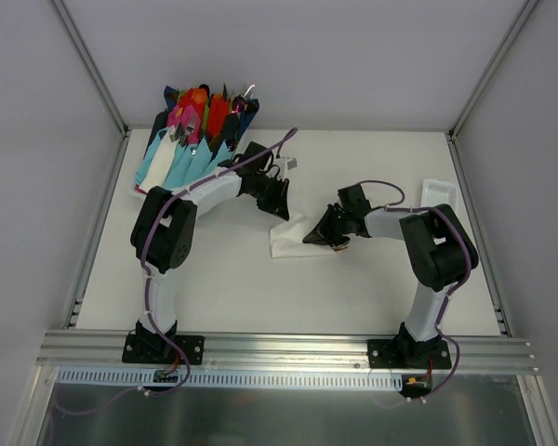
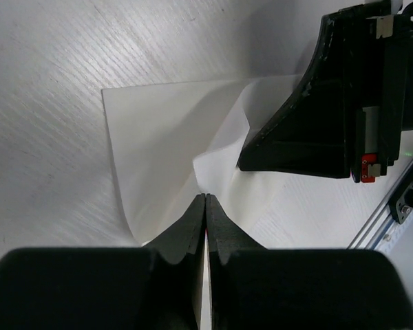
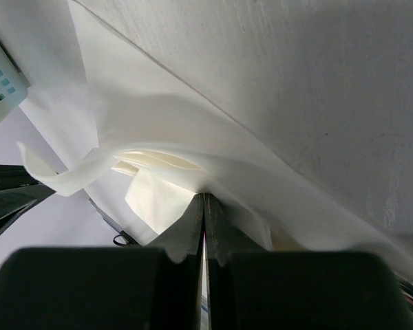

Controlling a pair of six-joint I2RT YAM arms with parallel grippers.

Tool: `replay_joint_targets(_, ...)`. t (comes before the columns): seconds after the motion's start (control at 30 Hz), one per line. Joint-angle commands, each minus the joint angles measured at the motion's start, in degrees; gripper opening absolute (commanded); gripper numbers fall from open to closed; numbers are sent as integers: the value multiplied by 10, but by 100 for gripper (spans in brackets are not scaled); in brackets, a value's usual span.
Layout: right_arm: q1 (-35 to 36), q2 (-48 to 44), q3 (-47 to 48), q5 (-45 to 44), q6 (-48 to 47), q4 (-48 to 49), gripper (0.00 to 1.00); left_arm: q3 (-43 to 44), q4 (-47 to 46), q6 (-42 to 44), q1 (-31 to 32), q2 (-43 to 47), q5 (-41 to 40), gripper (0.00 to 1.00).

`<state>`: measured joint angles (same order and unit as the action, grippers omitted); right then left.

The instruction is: Place the utensils on the paper napkin and roll it up

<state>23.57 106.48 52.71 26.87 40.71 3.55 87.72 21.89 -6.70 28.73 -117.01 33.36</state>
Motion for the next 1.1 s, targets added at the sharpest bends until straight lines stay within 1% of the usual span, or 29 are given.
replay_joint_targets(0.0,-12,31,-12,-93,-38,-74,0,-6,3,-11,-10,-1,28,0)
replay_joint_targets(0.23,-12,32,-12,-93,-38,-74,0,17,3,-2,-26,-50,14,0)
replay_joint_targets(0.3,-12,34,-13,-93,-38,-74,0,24,3,6,-30,-65,22,5)
replay_joint_targets(0.33,-12,33,-12,-93,-38,-74,0,29,3,8,-32,-68,42,11)
replay_joint_targets(0.43,-14,32,-15,-94,-38,-75,0,35,-1,12,-34,-76,72,20)
replay_joint_targets(0.47,-13,32,-14,-94,-38,-74,0,35,-3,13,-35,-78,87,26)
replay_joint_targets(0.6,-13,33,-13,-93,-37,-74,0,35,-14,6,-43,-80,119,39)
replay_joint_targets(0.7,-13,33,-13,-92,-37,-74,0,33,-25,-7,-53,-83,148,41)
replay_joint_targets(1.07,-13,34,-12,-91,-36,-73,0,17,-87,-60,-76,-80,235,44)
